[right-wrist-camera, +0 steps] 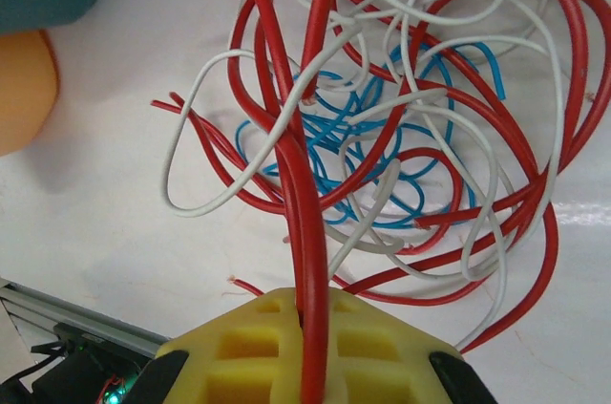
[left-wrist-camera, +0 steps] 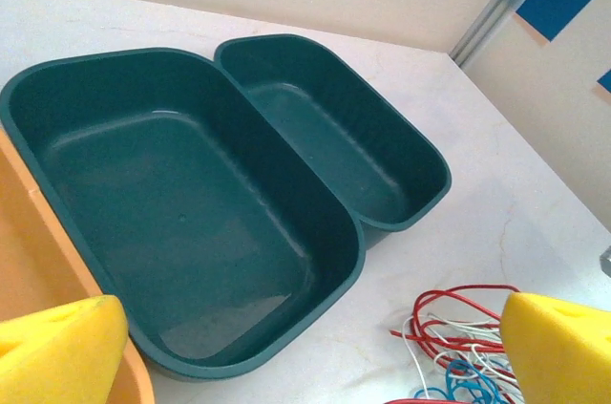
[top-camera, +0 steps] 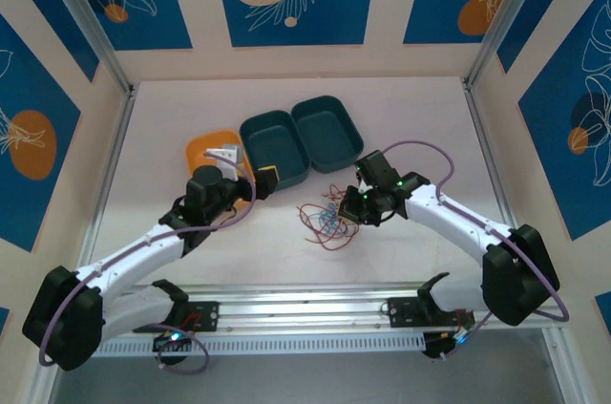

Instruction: Untangle the cables

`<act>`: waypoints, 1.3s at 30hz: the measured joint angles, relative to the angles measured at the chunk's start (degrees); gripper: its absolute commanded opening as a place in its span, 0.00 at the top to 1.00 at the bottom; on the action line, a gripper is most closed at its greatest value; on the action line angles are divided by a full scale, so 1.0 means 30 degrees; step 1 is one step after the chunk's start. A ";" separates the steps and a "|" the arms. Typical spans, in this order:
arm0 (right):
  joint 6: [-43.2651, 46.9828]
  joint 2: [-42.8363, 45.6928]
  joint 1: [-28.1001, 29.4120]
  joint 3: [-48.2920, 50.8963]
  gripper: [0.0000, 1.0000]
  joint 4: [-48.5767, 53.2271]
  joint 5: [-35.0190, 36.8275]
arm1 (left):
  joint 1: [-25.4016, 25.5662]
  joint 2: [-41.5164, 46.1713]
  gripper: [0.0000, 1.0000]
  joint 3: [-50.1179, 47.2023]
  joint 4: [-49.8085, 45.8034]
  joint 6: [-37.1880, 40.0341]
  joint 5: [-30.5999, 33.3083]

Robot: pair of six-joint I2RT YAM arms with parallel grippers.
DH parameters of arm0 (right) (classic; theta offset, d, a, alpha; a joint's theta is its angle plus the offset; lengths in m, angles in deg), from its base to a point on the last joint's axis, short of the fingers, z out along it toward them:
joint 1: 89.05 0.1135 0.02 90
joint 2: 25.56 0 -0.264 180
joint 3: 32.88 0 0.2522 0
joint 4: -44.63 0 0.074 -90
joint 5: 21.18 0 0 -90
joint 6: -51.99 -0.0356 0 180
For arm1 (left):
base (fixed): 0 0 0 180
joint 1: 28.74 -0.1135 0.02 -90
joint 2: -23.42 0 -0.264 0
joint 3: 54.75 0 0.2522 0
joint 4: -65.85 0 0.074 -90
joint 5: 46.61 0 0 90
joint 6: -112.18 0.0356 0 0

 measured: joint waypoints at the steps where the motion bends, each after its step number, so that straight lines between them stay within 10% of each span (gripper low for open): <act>1: 0.0073 -0.0058 -0.0007 -0.0051 0.84 0.0138 -0.0036 | 0.0036 -0.0029 0.00 0.0000 0.0007 0.0095 -0.0080; 13: 0.0787 0.0772 -0.0015 -0.0240 0.68 0.1421 -0.0146 | 0.1443 -0.1596 0.01 0.0364 0.0080 0.1392 -0.0437; 39: -0.0452 -0.2368 -0.1734 -0.2659 0.84 0.1800 0.0277 | 0.7803 -0.7475 0.03 0.0590 0.2688 0.3067 0.3468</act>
